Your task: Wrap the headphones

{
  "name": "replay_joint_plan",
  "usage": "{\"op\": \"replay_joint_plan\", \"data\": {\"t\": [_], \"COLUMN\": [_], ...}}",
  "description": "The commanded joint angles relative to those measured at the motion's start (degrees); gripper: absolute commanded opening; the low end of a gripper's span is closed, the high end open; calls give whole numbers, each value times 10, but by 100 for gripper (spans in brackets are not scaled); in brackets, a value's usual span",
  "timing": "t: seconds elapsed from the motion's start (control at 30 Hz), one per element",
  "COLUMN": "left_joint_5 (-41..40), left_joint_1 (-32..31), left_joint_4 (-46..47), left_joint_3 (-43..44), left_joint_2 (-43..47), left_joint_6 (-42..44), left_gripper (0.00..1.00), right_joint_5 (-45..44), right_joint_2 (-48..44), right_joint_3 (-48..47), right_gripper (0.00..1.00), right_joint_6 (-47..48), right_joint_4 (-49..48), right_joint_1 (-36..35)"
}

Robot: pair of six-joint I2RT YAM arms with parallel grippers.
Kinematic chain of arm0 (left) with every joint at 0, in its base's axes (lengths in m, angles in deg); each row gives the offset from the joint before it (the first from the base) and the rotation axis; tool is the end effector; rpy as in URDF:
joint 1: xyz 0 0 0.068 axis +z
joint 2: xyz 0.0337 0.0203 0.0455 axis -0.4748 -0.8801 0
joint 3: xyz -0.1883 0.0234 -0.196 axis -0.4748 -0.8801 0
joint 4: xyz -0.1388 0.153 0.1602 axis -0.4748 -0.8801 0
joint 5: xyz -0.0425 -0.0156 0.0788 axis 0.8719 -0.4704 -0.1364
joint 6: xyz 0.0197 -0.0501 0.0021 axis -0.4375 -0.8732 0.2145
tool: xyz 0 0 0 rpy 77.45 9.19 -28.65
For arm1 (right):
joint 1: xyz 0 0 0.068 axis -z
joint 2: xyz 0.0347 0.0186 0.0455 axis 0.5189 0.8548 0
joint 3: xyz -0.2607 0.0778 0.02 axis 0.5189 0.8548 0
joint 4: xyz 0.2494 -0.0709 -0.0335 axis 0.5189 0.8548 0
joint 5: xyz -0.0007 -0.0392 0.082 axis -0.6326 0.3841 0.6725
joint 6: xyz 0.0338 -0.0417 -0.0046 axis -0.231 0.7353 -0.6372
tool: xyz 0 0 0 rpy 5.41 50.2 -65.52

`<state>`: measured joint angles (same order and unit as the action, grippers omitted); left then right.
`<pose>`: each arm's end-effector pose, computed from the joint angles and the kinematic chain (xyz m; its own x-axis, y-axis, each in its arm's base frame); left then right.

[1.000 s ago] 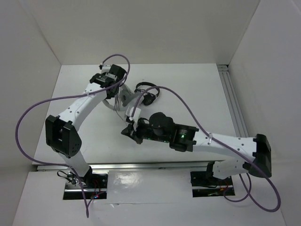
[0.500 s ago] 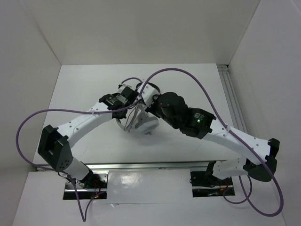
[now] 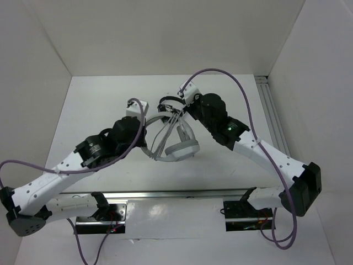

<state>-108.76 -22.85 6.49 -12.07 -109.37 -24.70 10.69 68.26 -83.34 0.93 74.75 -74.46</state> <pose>0.1521 -0.1598 0.3714 -0.4775 -0.0060 -0.8786 0.2035 0.9720 -0.1172 0.2242 0.1940 0.3759 0.0380 -0.5232 -0.8514 -0.4270 0.7618 -0.4872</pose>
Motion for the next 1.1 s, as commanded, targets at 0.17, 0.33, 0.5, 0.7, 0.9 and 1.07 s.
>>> {"op": "replay_joint_plan", "data": {"t": [0.17,0.33,0.5,0.7,0.9,1.07], "left_joint_5": [55,45,29,61,74,57], "left_joint_1": [-29,-29,-29,-29,-29,-29], "left_joint_4": [-170,-149,-124,-83,-54,-40], "left_joint_3": [117,186,198,211,239,259], "left_joint_2": [113,130,116,93,76,69], "left_joint_6": [86,118,118,118,118,113], "left_gripper": [0,0,0,0,0,0], "right_joint_5": [259,453,495,526,545,552], "right_joint_2": [28,45,67,129,171,201], "right_joint_3": [-94,-42,42,62,83,100], "right_gripper": [4,8,10,20,26,32], "right_joint_6": [-115,-221,-299,-361,-413,-442], "right_joint_4": [-59,-118,-262,-381,-478,-537], "right_joint_1": [159,167,104,92,86,73]}}
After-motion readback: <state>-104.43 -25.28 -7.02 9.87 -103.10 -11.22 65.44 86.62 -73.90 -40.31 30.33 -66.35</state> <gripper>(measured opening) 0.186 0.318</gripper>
